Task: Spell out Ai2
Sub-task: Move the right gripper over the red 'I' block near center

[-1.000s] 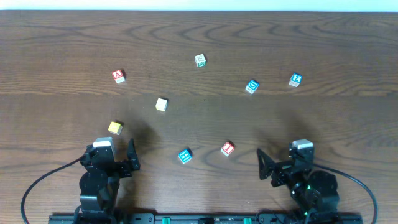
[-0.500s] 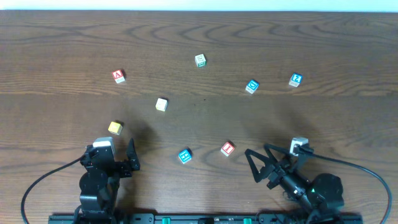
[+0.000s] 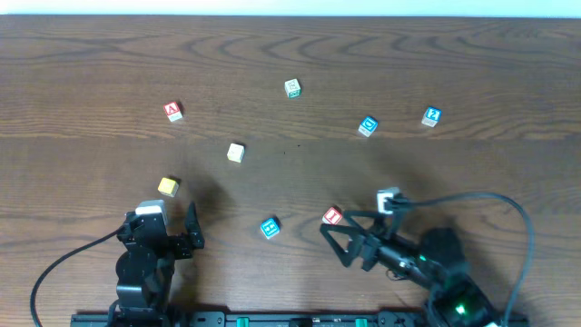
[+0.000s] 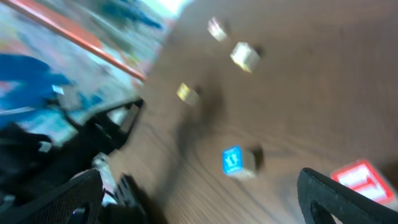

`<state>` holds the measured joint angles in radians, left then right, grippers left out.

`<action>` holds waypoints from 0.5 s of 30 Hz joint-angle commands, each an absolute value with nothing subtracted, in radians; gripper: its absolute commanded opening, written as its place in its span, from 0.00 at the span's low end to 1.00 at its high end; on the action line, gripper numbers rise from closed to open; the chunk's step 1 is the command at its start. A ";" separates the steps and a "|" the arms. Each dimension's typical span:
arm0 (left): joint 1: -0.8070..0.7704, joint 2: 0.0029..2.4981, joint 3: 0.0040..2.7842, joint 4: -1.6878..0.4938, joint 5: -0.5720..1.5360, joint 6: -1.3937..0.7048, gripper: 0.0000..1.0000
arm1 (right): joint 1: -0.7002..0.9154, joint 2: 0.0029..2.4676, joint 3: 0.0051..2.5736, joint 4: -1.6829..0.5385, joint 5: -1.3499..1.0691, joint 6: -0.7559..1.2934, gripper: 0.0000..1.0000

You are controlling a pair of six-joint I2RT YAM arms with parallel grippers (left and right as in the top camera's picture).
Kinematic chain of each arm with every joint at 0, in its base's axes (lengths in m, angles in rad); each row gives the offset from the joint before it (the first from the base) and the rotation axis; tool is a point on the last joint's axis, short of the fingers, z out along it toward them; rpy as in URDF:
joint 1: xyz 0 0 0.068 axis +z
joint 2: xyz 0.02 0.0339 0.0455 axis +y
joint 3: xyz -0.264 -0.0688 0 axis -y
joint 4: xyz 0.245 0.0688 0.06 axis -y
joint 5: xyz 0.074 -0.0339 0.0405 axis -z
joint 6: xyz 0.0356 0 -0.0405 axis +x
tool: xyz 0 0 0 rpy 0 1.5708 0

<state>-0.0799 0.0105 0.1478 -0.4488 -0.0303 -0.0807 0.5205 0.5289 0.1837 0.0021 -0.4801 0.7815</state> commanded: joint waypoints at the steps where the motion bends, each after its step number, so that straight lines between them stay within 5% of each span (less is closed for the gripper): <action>1: -0.077 0.004 0.128 -0.452 -0.039 -0.074 0.95 | 0.585 0.656 0.273 0.007 -0.363 0.783 0.99; 15: -0.077 0.004 0.128 -0.452 -0.039 -0.074 0.95 | 0.649 1.193 0.751 -0.348 -0.084 0.771 0.99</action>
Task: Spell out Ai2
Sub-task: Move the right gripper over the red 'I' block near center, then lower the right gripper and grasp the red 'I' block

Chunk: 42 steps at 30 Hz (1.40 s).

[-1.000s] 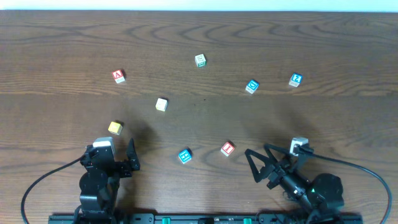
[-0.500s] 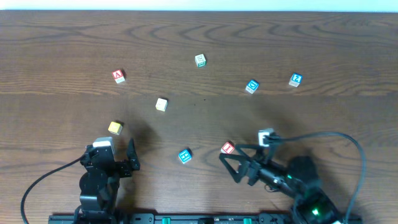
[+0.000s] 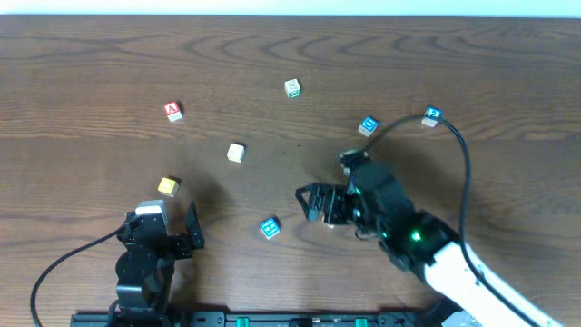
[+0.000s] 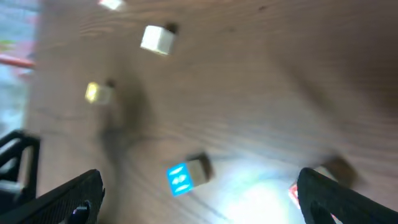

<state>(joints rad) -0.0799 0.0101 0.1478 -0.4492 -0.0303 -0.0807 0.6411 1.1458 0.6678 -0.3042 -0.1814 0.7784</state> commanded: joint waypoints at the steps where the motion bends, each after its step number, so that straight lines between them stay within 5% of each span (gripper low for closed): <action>1: -0.077 0.004 0.128 -0.452 -0.039 -0.074 0.95 | 0.649 1.227 0.800 -0.411 -0.052 0.780 0.99; 12: -0.077 0.005 0.128 -0.452 -0.039 -0.074 0.95 | 0.655 1.518 1.031 -0.743 0.023 0.914 0.99; 33: -0.077 0.004 0.128 -0.452 -0.039 -0.074 0.95 | 0.664 1.585 1.030 -0.629 0.057 0.952 0.99; 42: -0.077 0.004 0.128 -0.452 -0.039 -0.074 0.95 | 0.681 1.649 1.029 -0.745 0.077 1.257 0.99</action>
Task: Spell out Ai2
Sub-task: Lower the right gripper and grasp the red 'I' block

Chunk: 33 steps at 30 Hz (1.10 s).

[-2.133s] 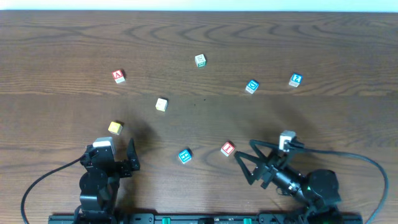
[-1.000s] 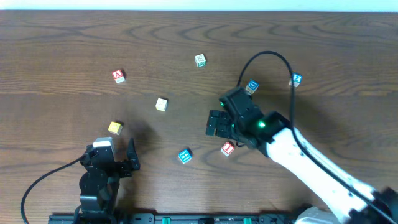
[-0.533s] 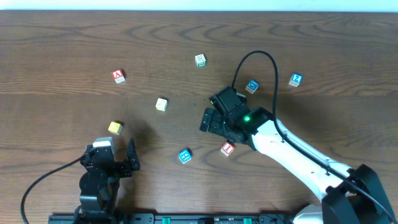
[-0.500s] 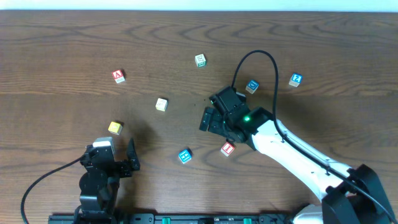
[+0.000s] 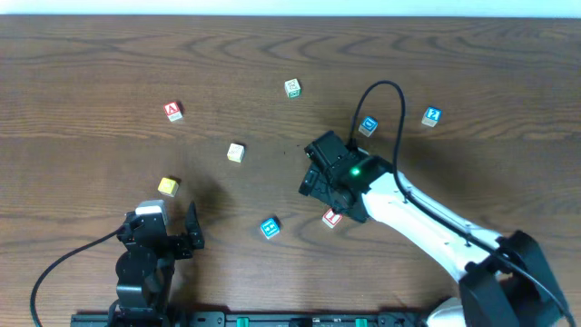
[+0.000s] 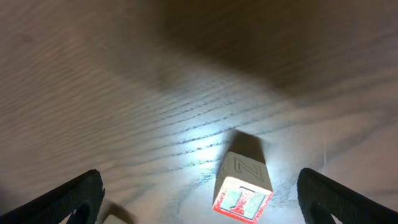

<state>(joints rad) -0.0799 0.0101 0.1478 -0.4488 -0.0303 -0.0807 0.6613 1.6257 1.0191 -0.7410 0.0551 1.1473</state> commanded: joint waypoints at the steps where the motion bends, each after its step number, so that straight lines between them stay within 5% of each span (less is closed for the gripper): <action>1: -0.077 0.004 0.128 -0.452 -0.039 -0.074 0.95 | 0.687 1.665 1.029 -0.744 0.069 1.288 0.99; 12: -0.077 0.004 0.128 -0.452 -0.039 -0.074 0.95 | 0.707 1.715 1.029 -0.809 0.063 1.426 0.96; 20: -0.077 0.004 0.128 -0.452 -0.039 -0.074 0.95 | 0.712 1.720 1.028 -0.777 0.041 1.443 0.80; 33: -0.077 0.004 0.128 -0.452 -0.039 -0.074 0.95 | 0.728 1.751 1.022 -0.770 0.024 1.487 0.74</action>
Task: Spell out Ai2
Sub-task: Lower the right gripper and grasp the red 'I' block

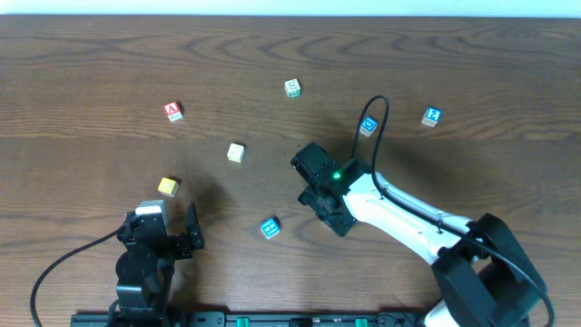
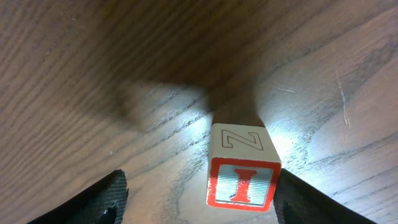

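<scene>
A wooden block with a red I [image 2: 242,180] on its near face and a Z on top sits on the table between the fingers of my open right gripper [image 2: 204,191]; it is close to the right finger [image 2: 311,200]. From overhead the right gripper [image 1: 333,215] covers that block. The red A block [image 1: 172,111] lies at the far left. My left gripper [image 1: 192,229] rests open near the front edge, away from every block.
Loose blocks lie around: a green one [image 1: 292,87] at the back, a cream one [image 1: 236,152], a yellow one [image 1: 168,186], a blue one [image 1: 270,227] just left of the right gripper, and two blue ones [image 1: 368,125] [image 1: 431,116] at the right.
My right gripper has come down around the I block, which now fills the space between the fingers and is hidden from overhead. The left arm has not moved.
My right gripper was low near the front edge, open beside the I block. Then it was out over the table, looking down at the blue and I blocks. Then it hung above the I block, and now it straddles it, still open.
</scene>
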`<state>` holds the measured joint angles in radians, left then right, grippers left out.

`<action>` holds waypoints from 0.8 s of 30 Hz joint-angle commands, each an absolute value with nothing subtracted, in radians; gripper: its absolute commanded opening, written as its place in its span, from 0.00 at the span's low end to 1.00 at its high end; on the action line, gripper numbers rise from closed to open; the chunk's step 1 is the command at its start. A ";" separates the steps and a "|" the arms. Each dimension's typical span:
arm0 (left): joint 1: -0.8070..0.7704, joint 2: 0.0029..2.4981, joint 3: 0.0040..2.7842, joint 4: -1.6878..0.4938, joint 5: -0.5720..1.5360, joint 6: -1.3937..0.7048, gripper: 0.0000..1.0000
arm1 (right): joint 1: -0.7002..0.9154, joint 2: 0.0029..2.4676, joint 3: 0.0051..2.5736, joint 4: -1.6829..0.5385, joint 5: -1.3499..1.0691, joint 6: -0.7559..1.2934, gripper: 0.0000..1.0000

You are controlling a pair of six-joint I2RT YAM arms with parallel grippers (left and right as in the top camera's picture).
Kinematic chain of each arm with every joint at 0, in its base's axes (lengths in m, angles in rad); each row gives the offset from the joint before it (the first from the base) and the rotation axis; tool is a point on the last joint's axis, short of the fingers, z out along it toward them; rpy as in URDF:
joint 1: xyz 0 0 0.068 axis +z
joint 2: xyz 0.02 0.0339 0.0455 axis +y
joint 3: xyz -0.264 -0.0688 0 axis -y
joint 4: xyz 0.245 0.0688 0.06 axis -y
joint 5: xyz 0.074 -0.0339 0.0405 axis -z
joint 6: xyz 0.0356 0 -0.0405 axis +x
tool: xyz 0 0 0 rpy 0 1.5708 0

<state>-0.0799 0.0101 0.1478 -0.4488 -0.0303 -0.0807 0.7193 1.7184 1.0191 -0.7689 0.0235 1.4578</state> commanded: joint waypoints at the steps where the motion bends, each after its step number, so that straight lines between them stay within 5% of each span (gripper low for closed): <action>1: -0.077 0.004 0.128 -0.452 -0.039 -0.074 0.95 | 0.728 1.760 1.021 -0.769 0.025 1.489 0.74; 17: -0.077 0.004 0.128 -0.452 -0.039 -0.074 0.95 | 0.727 1.774 1.021 -0.764 0.041 1.488 0.40; 24: -0.077 0.004 0.128 -0.452 -0.039 -0.074 0.95 | 0.727 1.774 1.021 -0.776 0.047 1.486 0.37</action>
